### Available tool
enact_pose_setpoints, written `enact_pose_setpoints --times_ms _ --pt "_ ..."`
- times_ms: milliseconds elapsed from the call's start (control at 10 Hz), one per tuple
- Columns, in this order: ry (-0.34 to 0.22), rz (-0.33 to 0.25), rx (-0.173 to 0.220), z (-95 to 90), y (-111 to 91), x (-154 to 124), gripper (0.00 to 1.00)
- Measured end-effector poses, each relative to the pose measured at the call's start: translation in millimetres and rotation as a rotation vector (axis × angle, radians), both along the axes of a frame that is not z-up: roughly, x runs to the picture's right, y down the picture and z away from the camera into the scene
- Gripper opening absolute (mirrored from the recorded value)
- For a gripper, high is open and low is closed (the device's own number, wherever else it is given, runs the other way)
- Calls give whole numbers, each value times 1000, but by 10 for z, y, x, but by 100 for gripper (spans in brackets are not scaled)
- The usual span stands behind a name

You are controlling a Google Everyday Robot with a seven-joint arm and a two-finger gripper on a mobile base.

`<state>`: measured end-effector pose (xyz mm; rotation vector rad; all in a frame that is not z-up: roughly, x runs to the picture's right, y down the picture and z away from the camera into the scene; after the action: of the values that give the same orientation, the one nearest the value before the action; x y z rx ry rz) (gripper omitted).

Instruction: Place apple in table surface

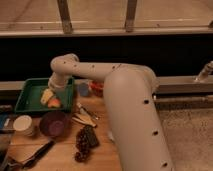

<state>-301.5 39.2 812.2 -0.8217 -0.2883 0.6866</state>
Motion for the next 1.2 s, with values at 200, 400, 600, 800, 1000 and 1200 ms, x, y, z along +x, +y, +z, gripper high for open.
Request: enact_pose_setpoints --times_ms 200,400,600,800,1000,1200 --pt "-4 0 -14 62 21 -35 80" --pt "-17 -15 -28 191 106 -187 80" --pt "-9 -15 -29 276 101 -181 80" --pt "-2 -24 -36 367 155 -232 80" --pt "17 -15 -61 533 226 -180 80" --pt "31 -10 -90 659 306 -149 80"
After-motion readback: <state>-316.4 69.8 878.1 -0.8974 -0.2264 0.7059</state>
